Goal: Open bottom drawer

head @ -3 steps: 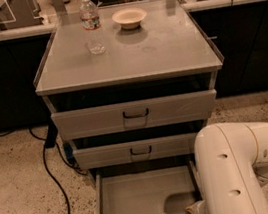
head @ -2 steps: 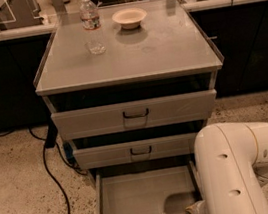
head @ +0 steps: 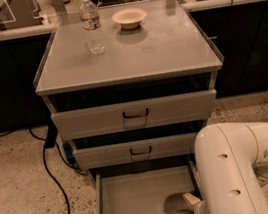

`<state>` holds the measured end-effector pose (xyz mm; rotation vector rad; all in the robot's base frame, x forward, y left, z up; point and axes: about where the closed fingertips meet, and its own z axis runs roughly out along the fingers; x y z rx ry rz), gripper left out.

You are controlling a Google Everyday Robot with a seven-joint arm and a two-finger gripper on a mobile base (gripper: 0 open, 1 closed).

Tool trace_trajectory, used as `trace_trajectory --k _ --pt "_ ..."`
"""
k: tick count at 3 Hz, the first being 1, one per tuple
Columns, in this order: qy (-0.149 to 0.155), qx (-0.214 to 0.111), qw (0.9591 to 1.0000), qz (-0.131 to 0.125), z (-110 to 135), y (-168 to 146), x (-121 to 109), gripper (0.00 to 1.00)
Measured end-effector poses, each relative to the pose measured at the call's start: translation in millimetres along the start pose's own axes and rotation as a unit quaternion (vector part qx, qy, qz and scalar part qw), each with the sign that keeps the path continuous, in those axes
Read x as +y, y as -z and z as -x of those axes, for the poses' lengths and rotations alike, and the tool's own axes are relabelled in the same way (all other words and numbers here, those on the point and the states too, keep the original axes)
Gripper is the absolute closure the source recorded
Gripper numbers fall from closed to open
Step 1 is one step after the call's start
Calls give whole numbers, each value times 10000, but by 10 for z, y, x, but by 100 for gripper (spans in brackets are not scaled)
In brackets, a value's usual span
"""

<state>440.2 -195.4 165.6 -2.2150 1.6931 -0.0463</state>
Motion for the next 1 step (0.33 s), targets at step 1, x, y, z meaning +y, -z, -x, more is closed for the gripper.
trace_trajectory --k 1 --pt "0 0 10000 0 0 0 0 0"
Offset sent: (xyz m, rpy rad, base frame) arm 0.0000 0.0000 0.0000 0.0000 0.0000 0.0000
